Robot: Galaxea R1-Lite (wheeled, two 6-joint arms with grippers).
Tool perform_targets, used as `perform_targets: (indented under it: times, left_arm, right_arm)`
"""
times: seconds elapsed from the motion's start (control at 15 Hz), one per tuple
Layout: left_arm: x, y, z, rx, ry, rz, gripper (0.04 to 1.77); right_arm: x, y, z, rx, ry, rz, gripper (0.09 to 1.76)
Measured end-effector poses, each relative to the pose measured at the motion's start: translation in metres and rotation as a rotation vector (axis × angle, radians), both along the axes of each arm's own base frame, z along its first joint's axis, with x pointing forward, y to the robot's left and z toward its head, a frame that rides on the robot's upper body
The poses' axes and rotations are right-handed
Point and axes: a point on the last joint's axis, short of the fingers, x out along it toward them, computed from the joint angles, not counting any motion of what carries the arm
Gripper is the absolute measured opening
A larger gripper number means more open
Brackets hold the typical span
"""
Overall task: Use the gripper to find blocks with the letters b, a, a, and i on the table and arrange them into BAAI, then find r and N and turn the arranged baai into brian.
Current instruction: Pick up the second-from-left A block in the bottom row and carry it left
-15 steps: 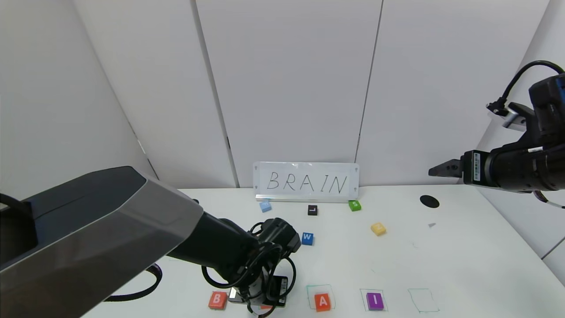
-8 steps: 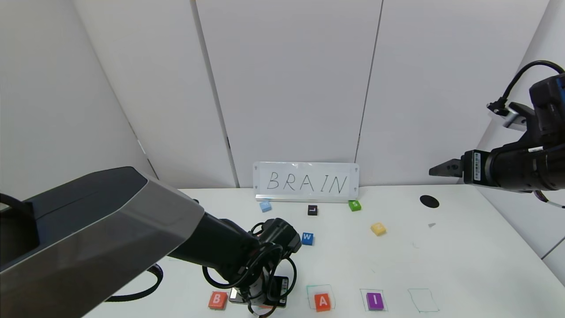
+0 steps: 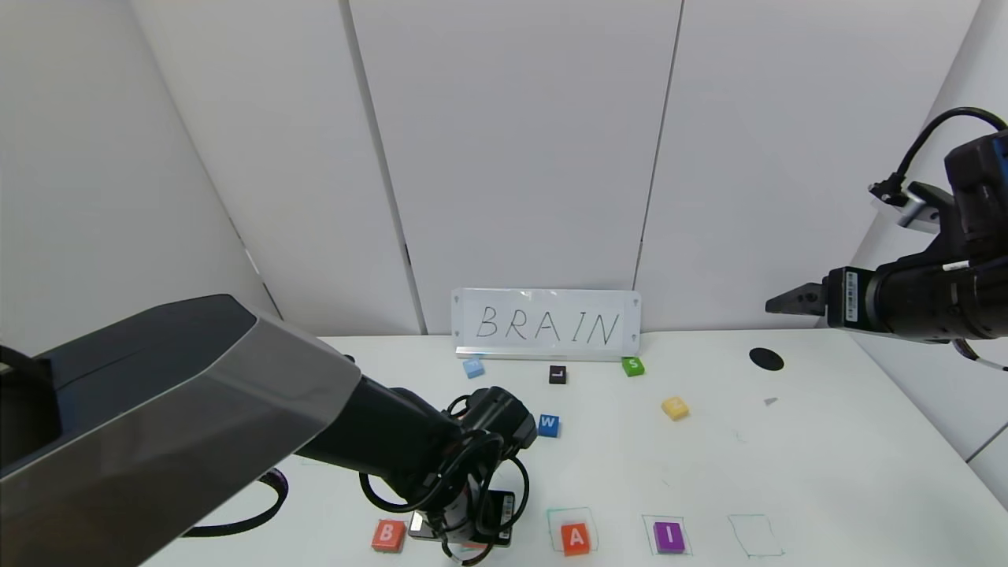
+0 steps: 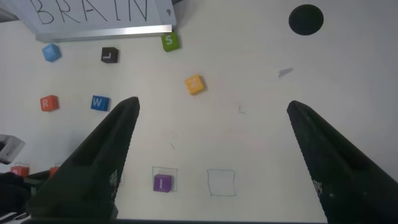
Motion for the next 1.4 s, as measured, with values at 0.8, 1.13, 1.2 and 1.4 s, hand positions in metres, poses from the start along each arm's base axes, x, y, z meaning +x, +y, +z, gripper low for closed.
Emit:
perform_targets:
  times: [0.8,1.13,1.2,1.4]
  left_arm:
    - [0.005,0.071,0.08,-0.01,-0.114,0.018,0.5]
    - [0.015,0.154,0.103,0.033,-0.175,0.101,0.5]
    - [0.016,0.173,0.105,0.034,-0.176,0.124,0.5]
    - [0.016,0.228,0.108,0.024,-0.183,0.162,0.5]
  right_arm:
    - [-0.001,0.0,0.001,0.002,-0.005,0.0,1.71]
    - [-0.001,-0.001,0.001,0.001,-0.005,-0.001,1.71]
    - [-0.001,-0.001,0.001,0.001,-0.004,-0.001,1.71]
    - [-0.001,0.0,0.001,0.001,-0.004,0.001,1.71]
